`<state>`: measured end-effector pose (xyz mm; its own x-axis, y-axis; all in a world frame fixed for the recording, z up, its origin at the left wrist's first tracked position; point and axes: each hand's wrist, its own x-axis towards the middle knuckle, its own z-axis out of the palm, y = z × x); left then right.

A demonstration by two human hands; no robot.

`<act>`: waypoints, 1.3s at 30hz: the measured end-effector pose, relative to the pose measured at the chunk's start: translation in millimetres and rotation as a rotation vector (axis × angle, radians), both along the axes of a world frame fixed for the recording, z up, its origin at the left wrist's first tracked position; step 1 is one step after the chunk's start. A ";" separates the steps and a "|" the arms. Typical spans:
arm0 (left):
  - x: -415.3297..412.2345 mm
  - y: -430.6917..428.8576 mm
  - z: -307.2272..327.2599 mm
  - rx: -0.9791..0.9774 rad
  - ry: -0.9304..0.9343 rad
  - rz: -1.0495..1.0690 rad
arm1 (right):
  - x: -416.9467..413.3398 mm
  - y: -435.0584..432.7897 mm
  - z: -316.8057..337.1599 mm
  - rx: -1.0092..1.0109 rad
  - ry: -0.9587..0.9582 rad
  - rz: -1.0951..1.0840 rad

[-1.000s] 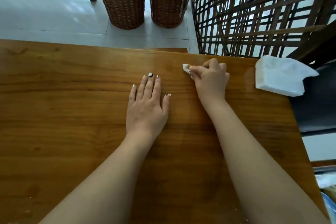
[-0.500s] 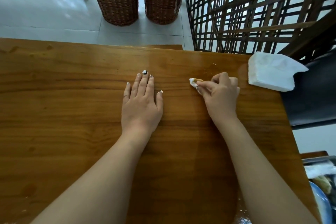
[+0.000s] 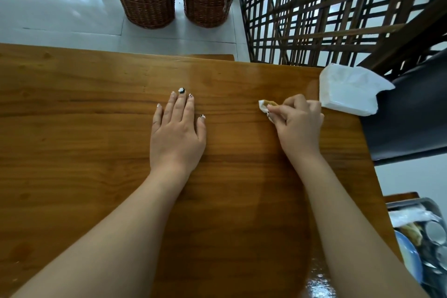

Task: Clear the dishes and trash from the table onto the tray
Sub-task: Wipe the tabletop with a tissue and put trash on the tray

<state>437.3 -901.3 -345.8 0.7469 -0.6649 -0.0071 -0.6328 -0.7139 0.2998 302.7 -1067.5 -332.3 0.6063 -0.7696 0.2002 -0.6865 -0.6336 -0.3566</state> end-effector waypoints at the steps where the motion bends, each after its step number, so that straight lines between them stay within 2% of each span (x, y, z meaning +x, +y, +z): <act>1: -0.2 -0.1 0.0 -0.001 0.004 -0.001 | -4.8 1.2 -1.2 -0.006 -0.002 -0.003; 5: 0.1 -0.7 0.1 -0.007 -0.006 0.000 | 7.9 -11.9 0.0 0.010 -0.023 -0.016; 12: 1.7 -0.3 -0.3 -0.013 -0.010 0.006 | 48.6 -50.0 7.9 -0.007 0.084 -0.046; 21: -0.5 -1.0 -1.2 -0.017 -0.011 0.011 | -21.9 -9.0 -4.1 0.015 -0.031 -0.058; 32: 1.2 -0.8 -2.5 -0.022 -0.019 0.012 | 46.5 -56.9 3.3 0.020 0.001 -0.079; 39: -0.8 -0.8 -0.2 -0.010 -0.017 0.013 | -1.3 -29.1 2.7 0.093 -0.013 -0.024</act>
